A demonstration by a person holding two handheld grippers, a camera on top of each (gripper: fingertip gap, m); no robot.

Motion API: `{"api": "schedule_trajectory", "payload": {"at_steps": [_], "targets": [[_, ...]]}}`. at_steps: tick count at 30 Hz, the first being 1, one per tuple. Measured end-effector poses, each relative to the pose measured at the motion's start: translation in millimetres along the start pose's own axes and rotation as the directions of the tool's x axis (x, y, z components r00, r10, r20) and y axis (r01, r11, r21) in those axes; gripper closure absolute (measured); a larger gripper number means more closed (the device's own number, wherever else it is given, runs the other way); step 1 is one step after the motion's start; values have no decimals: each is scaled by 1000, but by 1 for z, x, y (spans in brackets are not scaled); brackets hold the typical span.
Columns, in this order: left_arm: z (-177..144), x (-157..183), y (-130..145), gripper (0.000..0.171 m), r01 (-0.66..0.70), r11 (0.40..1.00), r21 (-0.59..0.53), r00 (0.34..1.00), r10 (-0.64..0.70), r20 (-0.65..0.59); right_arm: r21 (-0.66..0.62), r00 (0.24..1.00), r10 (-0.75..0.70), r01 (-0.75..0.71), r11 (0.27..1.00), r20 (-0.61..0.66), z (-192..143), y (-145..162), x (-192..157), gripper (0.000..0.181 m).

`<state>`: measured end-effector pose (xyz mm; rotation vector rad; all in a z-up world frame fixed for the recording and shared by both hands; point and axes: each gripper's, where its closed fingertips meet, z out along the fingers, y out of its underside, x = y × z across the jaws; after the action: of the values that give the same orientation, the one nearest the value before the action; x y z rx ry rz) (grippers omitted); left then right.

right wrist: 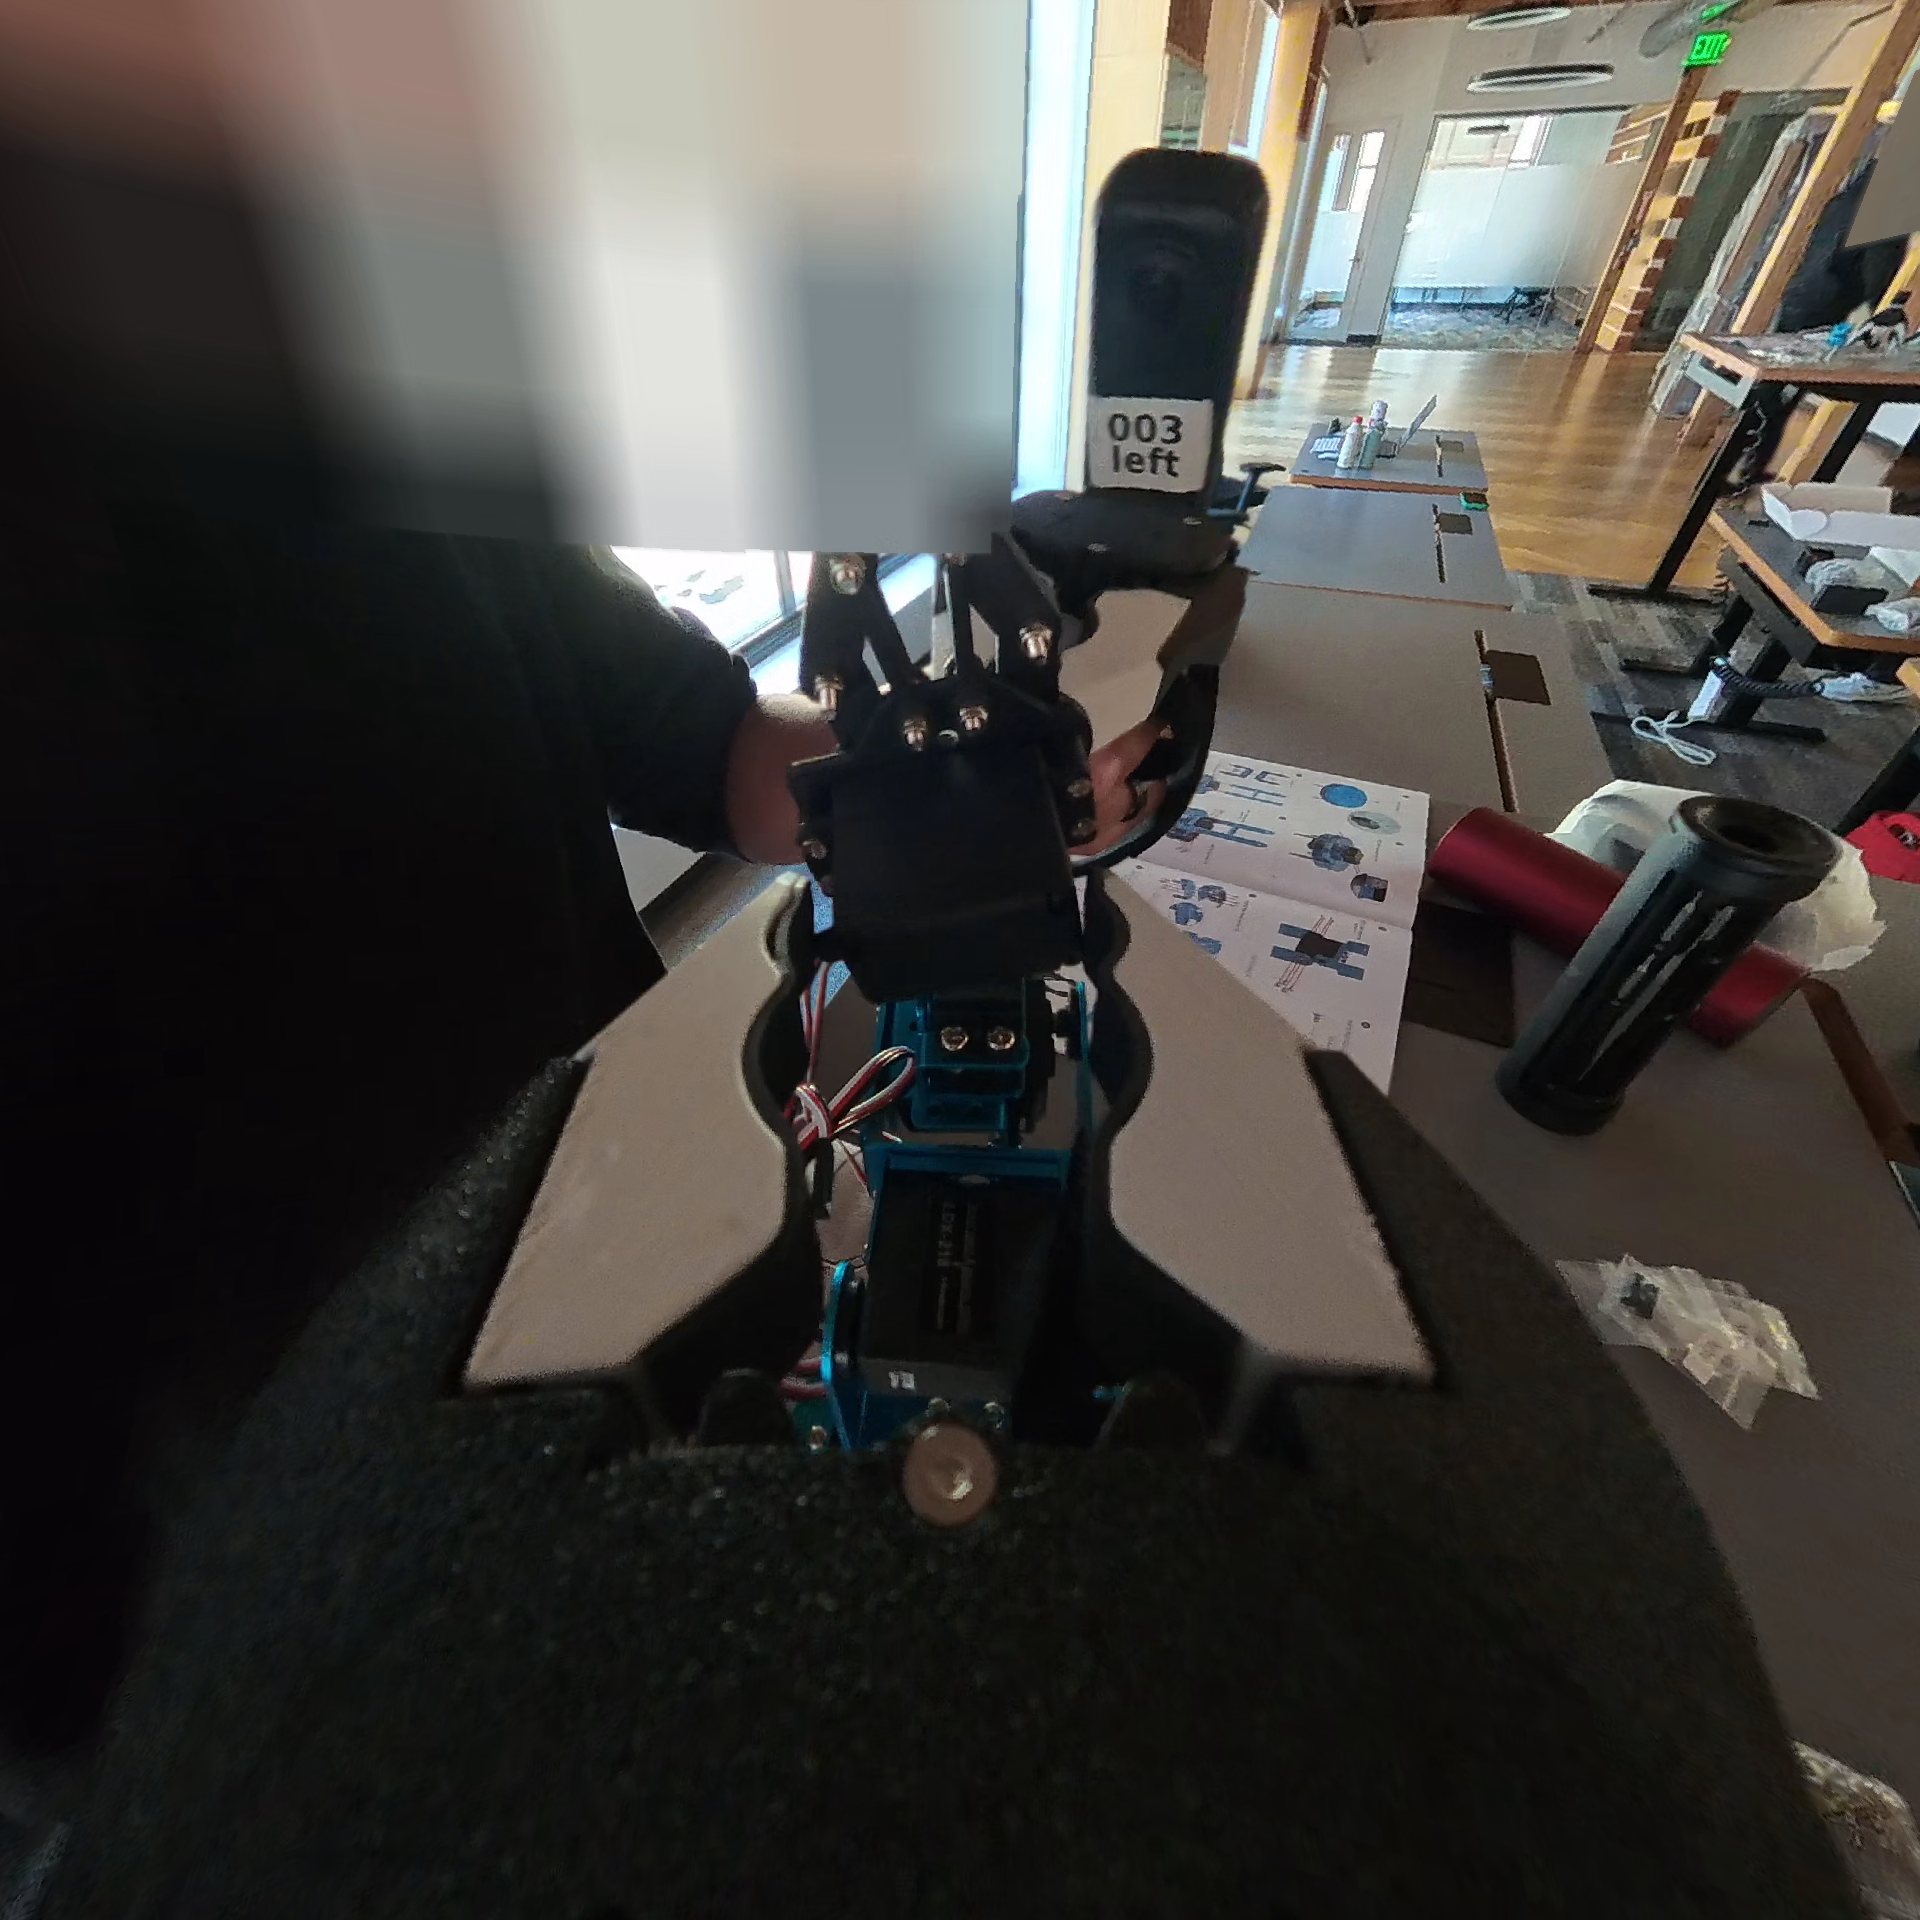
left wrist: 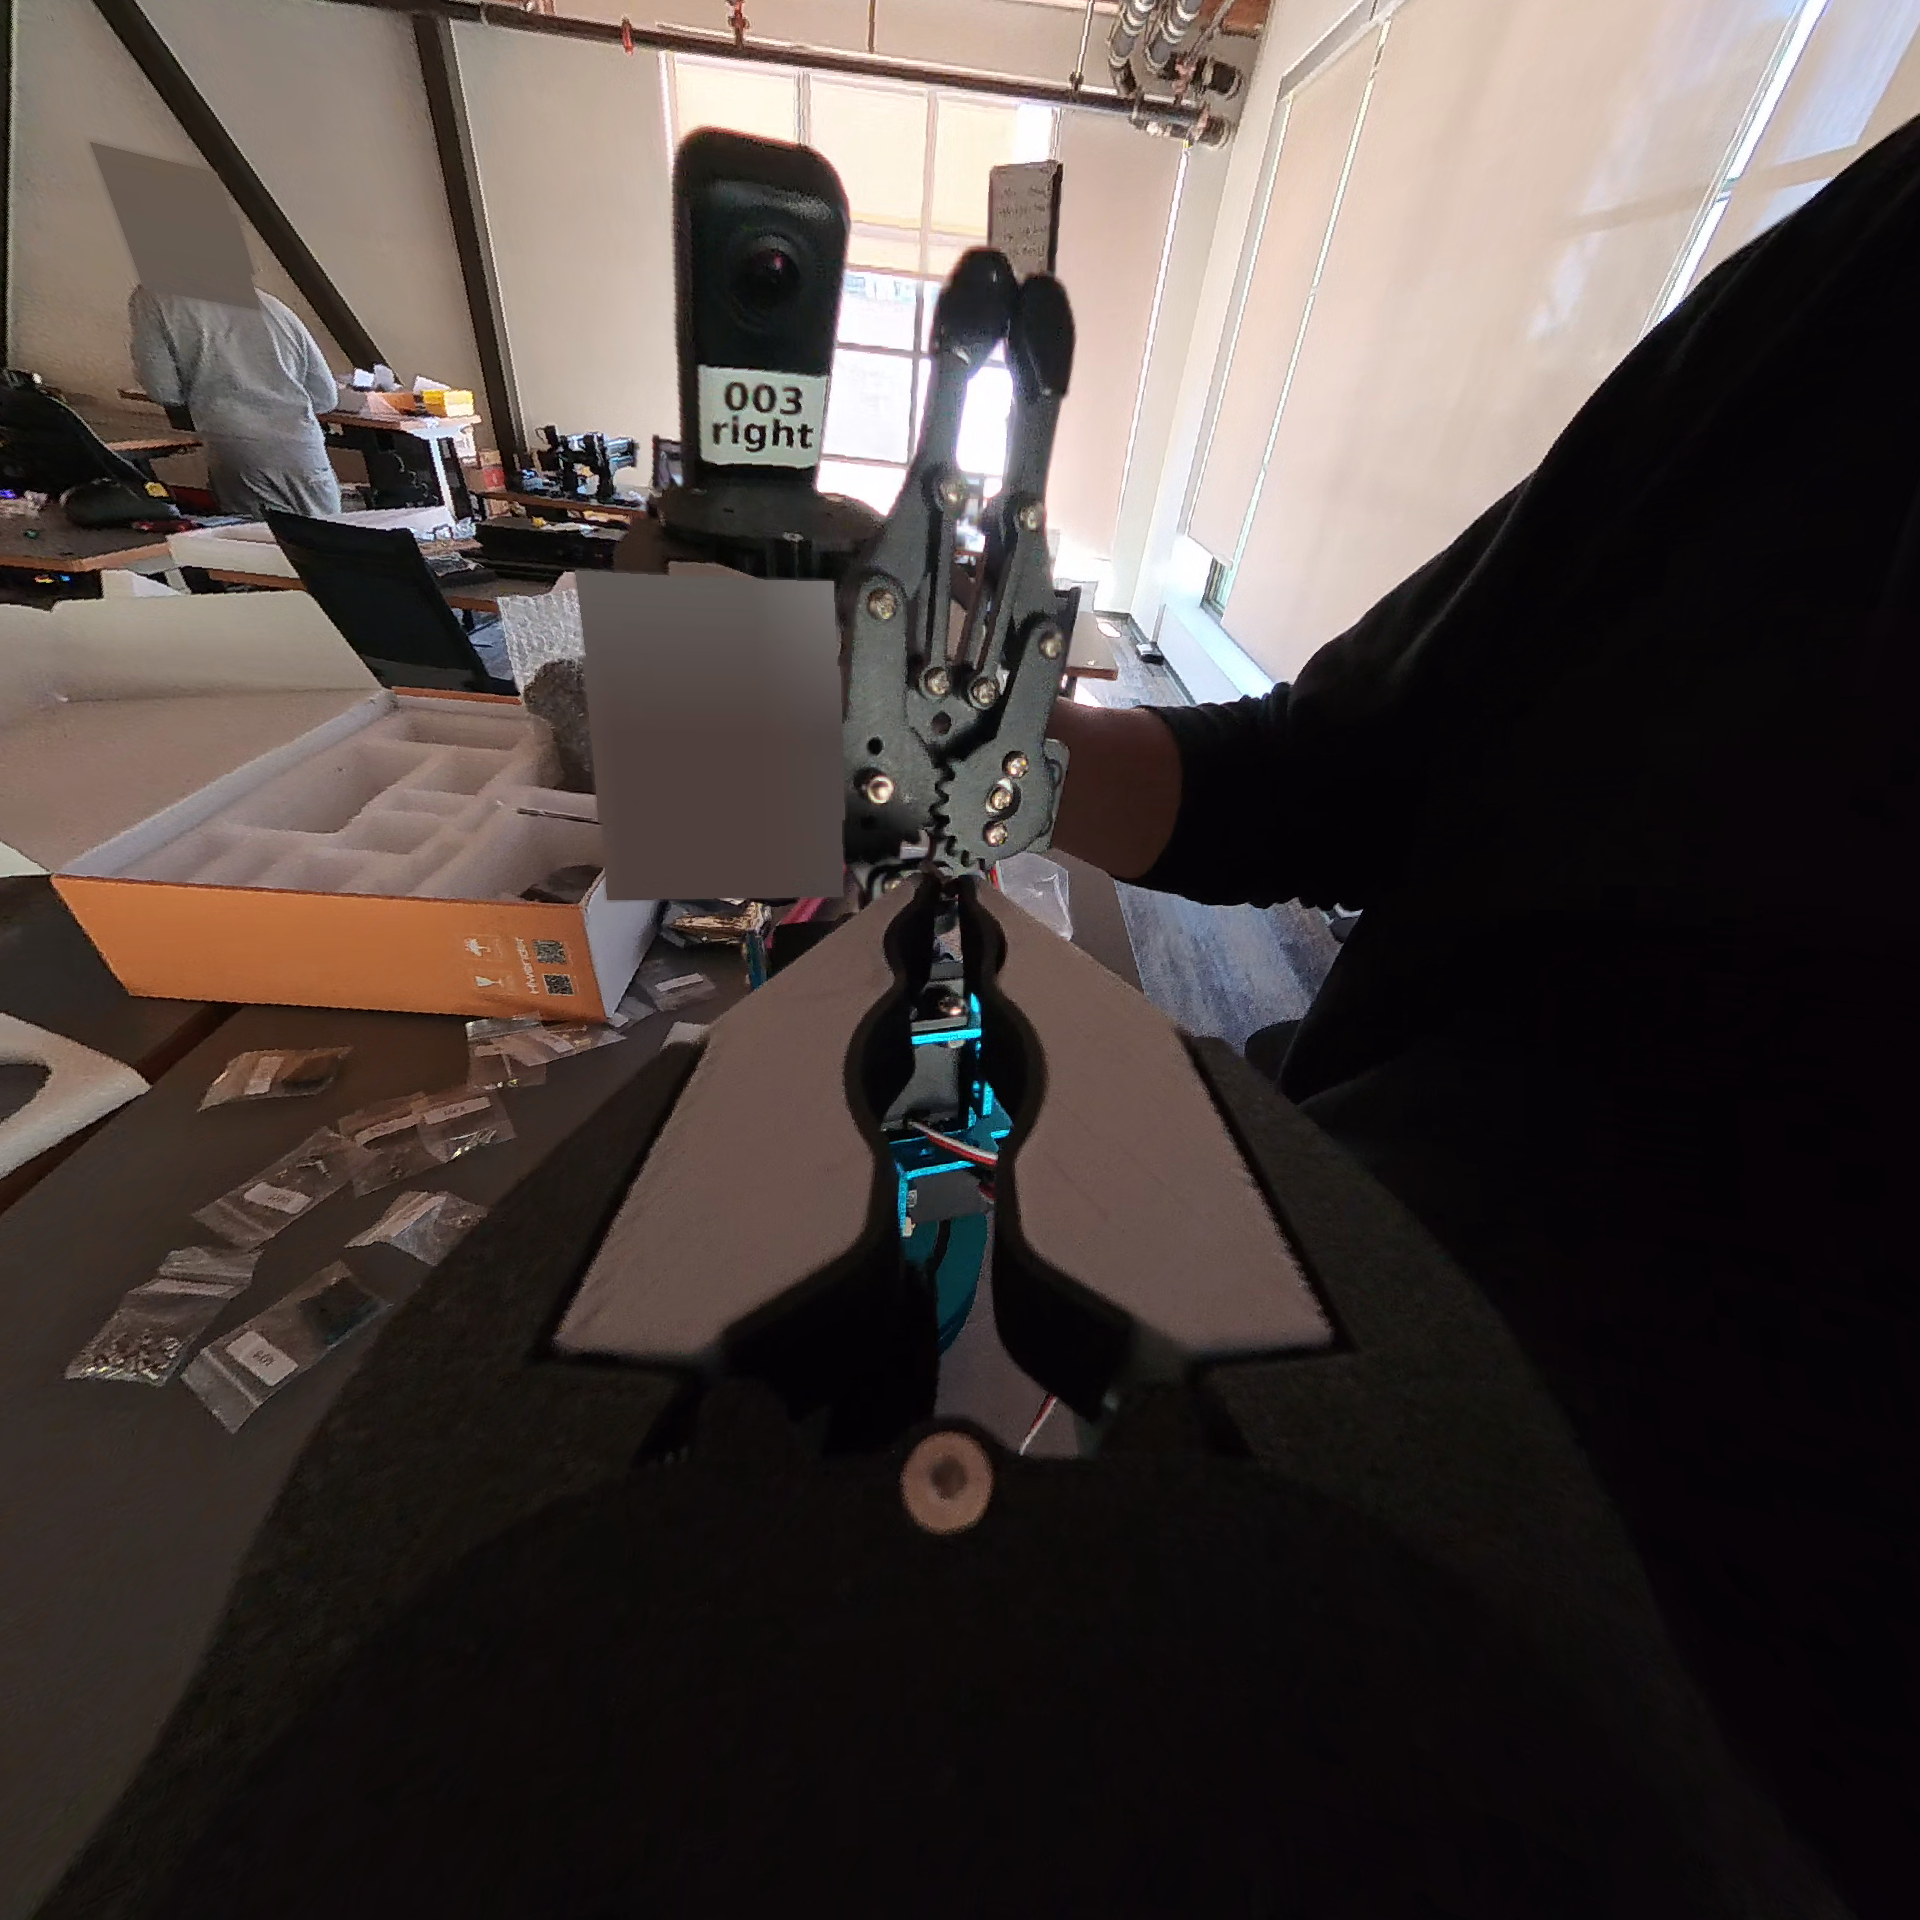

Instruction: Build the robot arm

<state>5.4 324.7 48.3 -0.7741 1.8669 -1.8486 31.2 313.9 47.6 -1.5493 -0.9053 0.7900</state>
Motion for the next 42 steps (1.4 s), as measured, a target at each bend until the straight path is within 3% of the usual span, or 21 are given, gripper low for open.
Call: {"api": "schedule_trajectory", "payload": {"at_steps": [7, 11, 13, 16, 19, 28, 42], "targets": [[-4, 2, 1, 169, -5, 1000, -8, 1000, 5, 8, -71, 991, -112, 107, 992, -71, -13, -6, 4, 131], [-5, 1, 3, 168, -6, 1000, -28, 1000, 7, 28, -332, 975, -163, 104, 938, -154, -11, 3, 9, 109], [-5, 1, 4, 168, -4, 1000, -30, 999, 5, 32, -420, 978, -161, 91, 903, -134, -4, 6, 3, 98], [-2, 2, 5, 168, -6, 999, -36, 1000, 7, 30, -491, 970, -214, 134, 861, -111, 5, 5, -2, 111], [1, 3, 6, 169, -8, 999, -44, 1000, 9, 17, -550, 955, -275, 170, 817, -113, 1, 6, 3, 135], [0, -2, 7, 168, -53, 991, -125, 998, 58, 32, -558, 988, -133, 67, 827, -78, -1, 5, 5, 136], [7, -2, 8, 169, -78, 977, -196, 997, 81, 5, -550, 990, -122, 65, 832, -68, 1, 5, 7, 136]]}}
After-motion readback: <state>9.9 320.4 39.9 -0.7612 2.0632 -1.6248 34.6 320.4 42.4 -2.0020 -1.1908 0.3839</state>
